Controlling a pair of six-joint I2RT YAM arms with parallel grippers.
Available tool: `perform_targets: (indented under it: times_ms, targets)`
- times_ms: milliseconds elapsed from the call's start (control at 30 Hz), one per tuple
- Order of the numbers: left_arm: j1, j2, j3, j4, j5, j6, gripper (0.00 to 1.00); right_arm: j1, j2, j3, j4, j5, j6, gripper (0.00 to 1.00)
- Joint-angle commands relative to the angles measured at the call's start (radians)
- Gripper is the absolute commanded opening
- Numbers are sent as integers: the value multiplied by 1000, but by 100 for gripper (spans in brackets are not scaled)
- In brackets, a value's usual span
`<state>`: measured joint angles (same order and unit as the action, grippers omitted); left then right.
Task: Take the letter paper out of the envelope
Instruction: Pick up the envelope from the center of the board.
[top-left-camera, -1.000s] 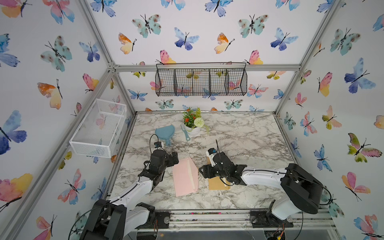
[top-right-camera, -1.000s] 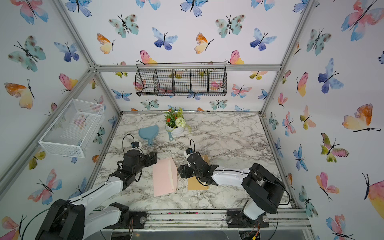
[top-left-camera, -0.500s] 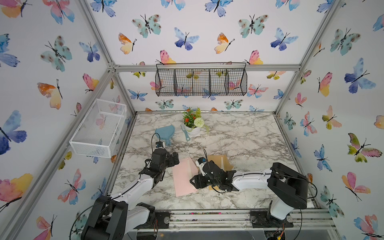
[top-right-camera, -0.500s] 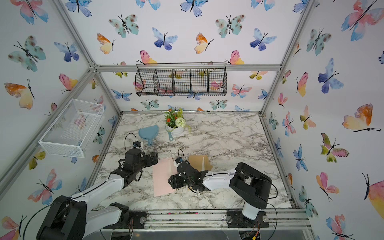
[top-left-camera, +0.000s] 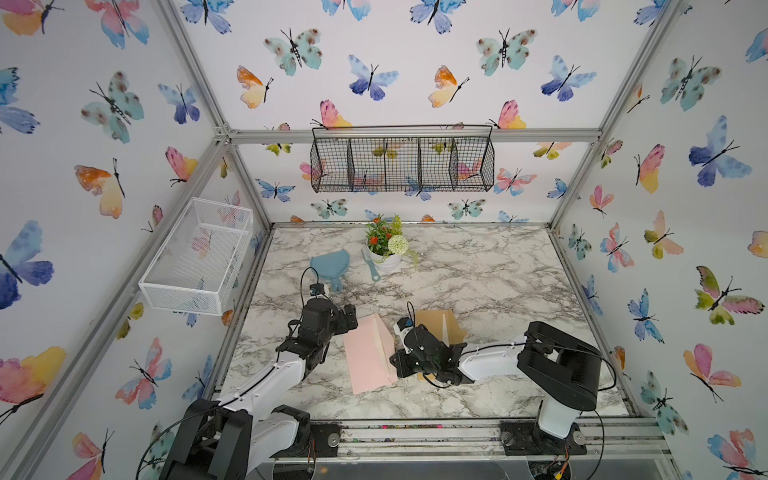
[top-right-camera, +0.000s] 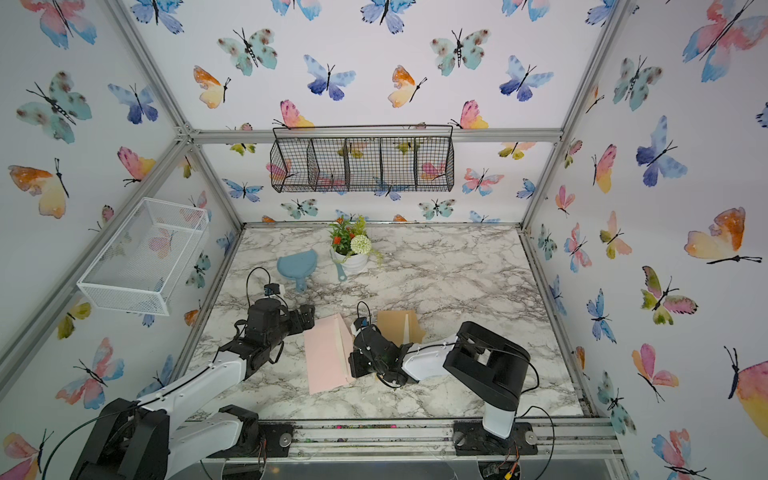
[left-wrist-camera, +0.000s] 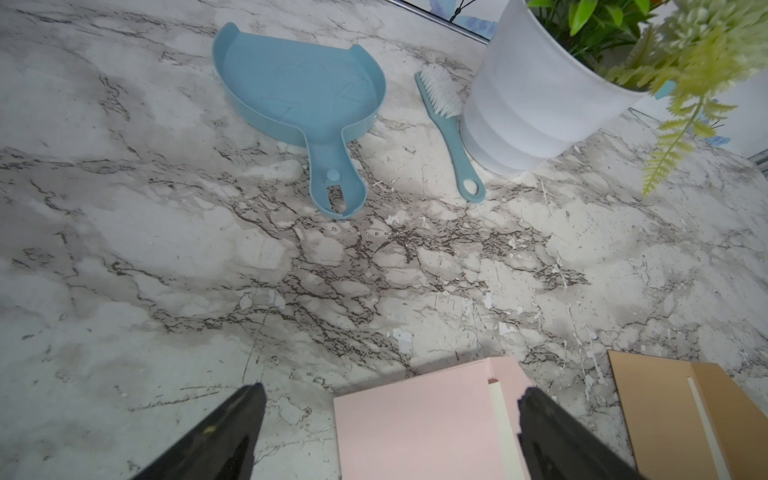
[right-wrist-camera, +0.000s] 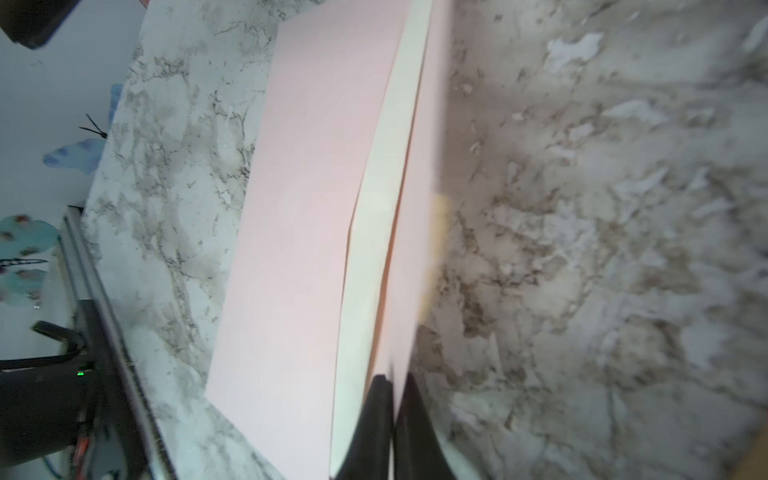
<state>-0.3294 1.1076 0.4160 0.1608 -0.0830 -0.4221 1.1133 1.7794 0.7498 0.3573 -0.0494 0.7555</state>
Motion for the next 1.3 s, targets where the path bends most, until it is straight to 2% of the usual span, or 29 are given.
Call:
perform_targets:
  times_ms: [0, 167, 300, 400, 500, 700, 867, 967, 1133, 1267]
  targets:
    - [-2, -34, -19, 25, 71, 25, 99, 0, -33, 21, -18, 51, -27, 1]
    - [-2, -109, -64, 106, 182, 29, 100, -34, -195, 23, -160, 141, -97, 1]
    - [-2, -211, -125, 220, 323, 47, 98, -103, -357, 19, -248, 114, -160, 1]
    - [-2, -273, -159, 280, 399, 59, 98, -107, -475, 20, -305, 132, -215, 1]
    - [-1, -307, -183, 336, 476, 60, 98, -109, -533, 34, -360, 121, -244, 1]
    - [-2, -263, -201, 456, 641, 25, 98, -109, -576, 75, -387, -1, -283, 1]
    - [0, -202, -210, 564, 746, -17, 98, -109, -596, 103, -406, -27, -307, 1]
    - [0, -186, -204, 572, 768, -20, 99, -109, -597, 104, -412, -29, -317, 2]
    - [0, -221, -199, 488, 671, 13, 98, -109, -646, 115, -439, -23, -324, 1]
    - [0, -230, -208, 510, 683, 3, 100, -109, -664, 114, -439, -32, -323, 1]
